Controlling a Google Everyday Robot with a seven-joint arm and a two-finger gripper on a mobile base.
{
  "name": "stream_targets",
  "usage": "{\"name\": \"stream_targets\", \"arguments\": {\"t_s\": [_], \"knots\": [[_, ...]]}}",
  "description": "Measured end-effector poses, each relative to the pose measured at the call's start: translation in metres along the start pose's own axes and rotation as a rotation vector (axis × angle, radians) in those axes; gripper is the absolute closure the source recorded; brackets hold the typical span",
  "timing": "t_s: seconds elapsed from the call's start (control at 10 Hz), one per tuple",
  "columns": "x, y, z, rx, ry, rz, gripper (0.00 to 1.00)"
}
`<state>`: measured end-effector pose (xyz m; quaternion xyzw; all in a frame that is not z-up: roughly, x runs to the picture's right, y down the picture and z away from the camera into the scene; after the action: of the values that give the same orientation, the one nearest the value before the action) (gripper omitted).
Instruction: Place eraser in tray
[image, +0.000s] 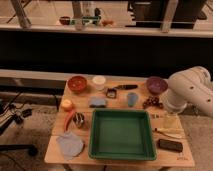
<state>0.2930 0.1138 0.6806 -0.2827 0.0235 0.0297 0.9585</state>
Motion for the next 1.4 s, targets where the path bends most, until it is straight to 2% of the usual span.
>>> {"name": "stream_targets", "arguments": {"t_s": [0.3,0.4,0.5,0.8,0.9,1.0,1.2,1.3,1.4], "knots": [[0.0,0.0,-0.001,0.002,0.003,0.001,0.2],[0.002,-0.001,-0.001,0.01,0.015,0.013,0.2],[0.019,-0.001,-0.004,0.026,0.058,0.056,0.2],[0.043,0.015,-0.014,0.045,0.112,0.109,0.2],[0.05,0.022,-0.016,0.042,0.11,0.131,0.2],[0.056,0.028,-0.018,0.035,0.09,0.164,0.2],[0.062,0.04,-0.02,-0.003,0.013,0.227,0.2],[0.065,0.045,-0.022,-0.016,-0.009,0.247,0.2],[0.064,0.044,-0.022,-0.017,-0.013,0.247,0.2]]}}
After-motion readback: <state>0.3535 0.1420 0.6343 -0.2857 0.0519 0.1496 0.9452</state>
